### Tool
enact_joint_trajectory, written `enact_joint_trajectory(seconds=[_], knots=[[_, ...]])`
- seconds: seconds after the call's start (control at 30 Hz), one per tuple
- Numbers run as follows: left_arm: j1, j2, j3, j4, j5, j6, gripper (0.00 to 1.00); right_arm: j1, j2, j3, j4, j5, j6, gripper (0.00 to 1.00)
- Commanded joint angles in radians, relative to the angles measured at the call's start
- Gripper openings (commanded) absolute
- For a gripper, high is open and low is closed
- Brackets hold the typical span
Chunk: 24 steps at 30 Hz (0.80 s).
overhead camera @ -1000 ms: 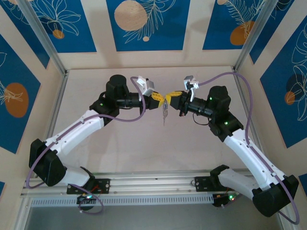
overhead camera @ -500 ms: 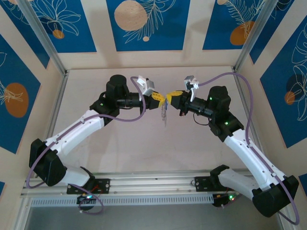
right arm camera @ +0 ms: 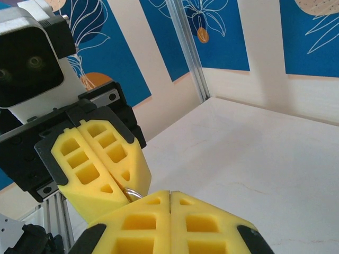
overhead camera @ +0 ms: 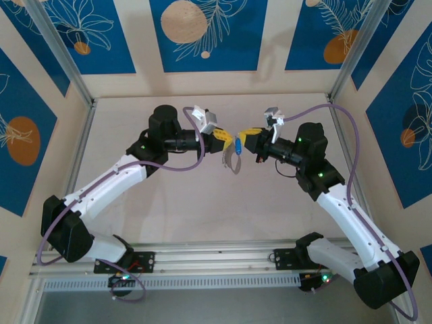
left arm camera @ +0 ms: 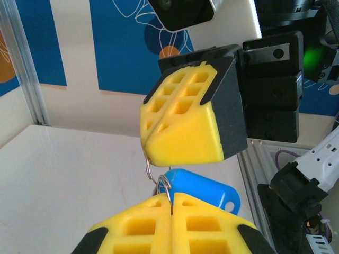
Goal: Put the keys on the keyring
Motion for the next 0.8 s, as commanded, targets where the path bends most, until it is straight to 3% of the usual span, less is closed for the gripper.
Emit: enact_joint_trajectory(seconds=[0.0,0.23,0.3,0.37,0.47,0.77], knots=[[-0.020,-0.015,0.000,0.109,0.022,-0.023,0.00,-0.005,0.012,-0.025,0.002,-0.014,0.024,0.00],[-0.020,-0.012,-0.015,0.177,0.003,-0.068,0.00,-0.007,0.050,-0.025,-0.001,-0.089,0.063,0.00],[-0.020,-0.013,-0.018,0.196,0.001,-0.084,0.00,-0.025,0.050,-0.023,-0.044,-0.046,0.063,0.23],[-0.020,-0.011,-0.022,0.209,0.005,-0.096,0.00,-0.063,0.034,-0.045,-0.040,-0.037,0.092,0.40],[-0.020,-0.008,-0.022,0.223,0.014,-0.115,0.00,-0.122,-0.010,-0.087,-0.013,-0.045,0.144,0.51],[-0.019,0.003,-0.059,0.338,0.015,-0.211,0.00,-0.161,-0.119,-0.142,0.011,-0.059,0.238,0.55]])
